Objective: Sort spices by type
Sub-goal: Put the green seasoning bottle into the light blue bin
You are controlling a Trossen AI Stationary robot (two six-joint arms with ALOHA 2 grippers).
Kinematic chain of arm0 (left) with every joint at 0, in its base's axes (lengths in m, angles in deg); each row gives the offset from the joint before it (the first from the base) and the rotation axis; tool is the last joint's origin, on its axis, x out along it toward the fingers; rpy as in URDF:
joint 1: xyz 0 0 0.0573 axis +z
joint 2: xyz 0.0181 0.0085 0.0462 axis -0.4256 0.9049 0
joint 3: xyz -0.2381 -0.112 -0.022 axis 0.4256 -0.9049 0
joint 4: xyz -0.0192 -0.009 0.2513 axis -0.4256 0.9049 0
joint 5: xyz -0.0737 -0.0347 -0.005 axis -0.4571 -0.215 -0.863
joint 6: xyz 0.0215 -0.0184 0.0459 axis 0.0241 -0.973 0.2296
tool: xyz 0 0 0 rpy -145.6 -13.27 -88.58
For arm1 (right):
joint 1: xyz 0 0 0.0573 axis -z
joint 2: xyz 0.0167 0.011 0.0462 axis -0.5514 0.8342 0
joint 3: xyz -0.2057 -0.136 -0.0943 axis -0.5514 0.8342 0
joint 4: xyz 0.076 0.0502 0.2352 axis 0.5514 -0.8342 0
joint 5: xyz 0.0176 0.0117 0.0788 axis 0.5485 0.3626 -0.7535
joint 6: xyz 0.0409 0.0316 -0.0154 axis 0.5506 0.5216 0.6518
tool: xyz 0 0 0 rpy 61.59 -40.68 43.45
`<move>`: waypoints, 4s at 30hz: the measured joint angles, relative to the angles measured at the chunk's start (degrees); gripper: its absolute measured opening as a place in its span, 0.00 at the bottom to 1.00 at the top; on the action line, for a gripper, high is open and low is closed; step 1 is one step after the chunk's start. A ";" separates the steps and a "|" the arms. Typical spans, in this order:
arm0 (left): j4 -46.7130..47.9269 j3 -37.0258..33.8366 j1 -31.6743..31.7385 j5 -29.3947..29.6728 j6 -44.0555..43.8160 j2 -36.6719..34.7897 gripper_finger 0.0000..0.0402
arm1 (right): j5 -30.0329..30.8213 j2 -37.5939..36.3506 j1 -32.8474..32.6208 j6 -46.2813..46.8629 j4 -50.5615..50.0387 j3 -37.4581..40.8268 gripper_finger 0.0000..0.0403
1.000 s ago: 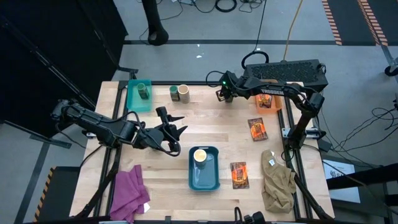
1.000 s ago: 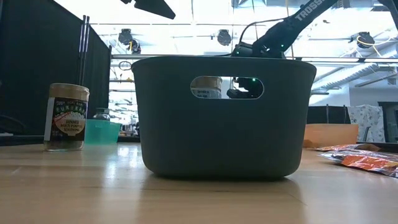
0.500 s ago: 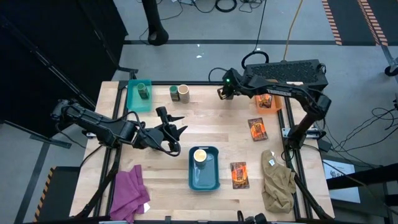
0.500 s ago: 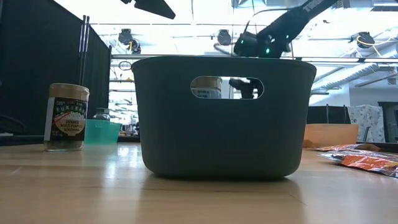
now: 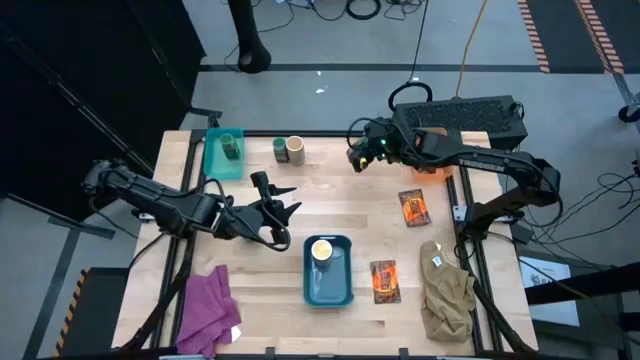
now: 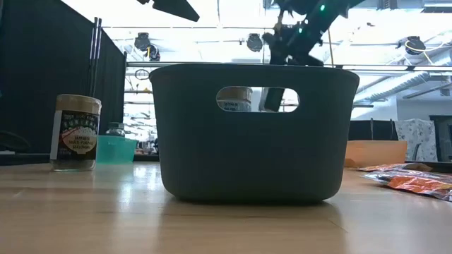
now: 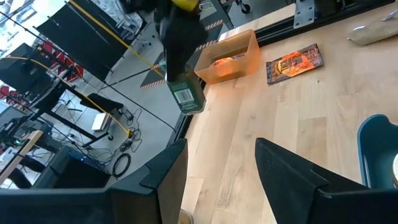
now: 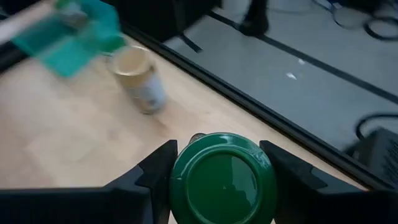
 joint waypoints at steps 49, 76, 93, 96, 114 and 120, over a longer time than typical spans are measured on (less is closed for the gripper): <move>-5.81 -0.04 8.58 -32.38 -12.28 4.80 0.48 | -14.59 -2.05 -29.56 -41.56 12.02 -0.07 0.44; -11.39 -0.02 9.66 -40.89 -13.95 5.27 0.69 | -14.65 -2.05 -29.56 -42.15 11.20 -0.07 0.44; -18.43 0.00 11.53 -43.08 -16.97 11.56 0.73 | -14.67 -2.05 -29.56 -43.31 11.30 -0.04 0.44; -19.61 0.00 12.02 -43.94 -16.64 12.25 0.73 | -14.67 -2.05 -29.56 -43.63 11.38 -0.04 0.44; -20.00 0.02 10.82 -42.84 -11.70 13.18 0.51 | -14.95 -2.05 -29.56 -43.30 12.20 -0.04 0.47; -22.69 0.02 9.61 -39.29 -9.07 13.16 0.51 | -14.47 -2.05 -29.54 -38.84 13.87 -0.09 0.58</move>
